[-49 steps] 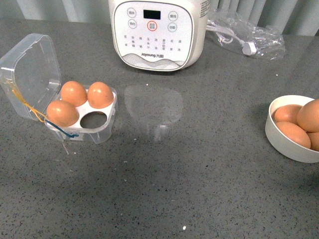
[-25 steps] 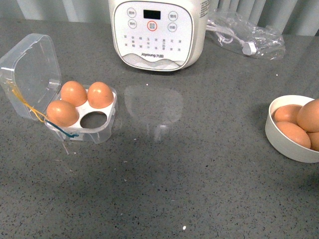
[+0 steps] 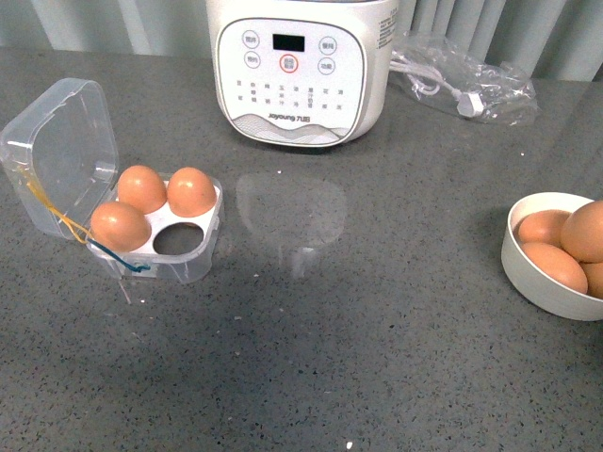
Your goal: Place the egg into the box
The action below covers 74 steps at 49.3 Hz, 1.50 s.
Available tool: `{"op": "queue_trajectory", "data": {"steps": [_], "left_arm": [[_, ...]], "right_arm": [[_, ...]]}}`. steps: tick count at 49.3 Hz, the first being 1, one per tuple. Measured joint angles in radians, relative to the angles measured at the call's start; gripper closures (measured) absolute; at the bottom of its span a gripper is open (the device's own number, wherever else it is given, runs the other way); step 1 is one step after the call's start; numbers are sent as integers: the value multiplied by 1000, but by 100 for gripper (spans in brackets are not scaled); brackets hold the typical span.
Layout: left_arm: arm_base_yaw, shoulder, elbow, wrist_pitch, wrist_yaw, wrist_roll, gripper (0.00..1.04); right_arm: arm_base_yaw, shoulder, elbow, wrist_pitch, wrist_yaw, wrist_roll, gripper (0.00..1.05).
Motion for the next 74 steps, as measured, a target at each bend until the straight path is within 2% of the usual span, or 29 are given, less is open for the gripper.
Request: {"op": "queue_trajectory", "data": {"steps": [6, 14, 17, 31, 59, 74], "left_arm": [[0, 0, 0, 0, 0, 0, 7], [0, 0, 0, 0, 0, 0, 7], [0, 0, 0, 0, 0, 0, 7], [0, 0, 0, 0, 0, 0, 7], [0, 0, 0, 0, 0, 0, 7], [0, 0, 0, 0, 0, 0, 7]], "right_arm": [[29, 61, -8, 141, -42, -194, 7], [80, 153, -1, 247, -113, -270, 7], [99, 208, 15, 277, -157, -266, 7], [111, 426, 71, 470, -196, -260, 7], [126, 728, 177, 616, -237, -273, 7], [147, 793, 192, 657, -258, -265, 7]]}}
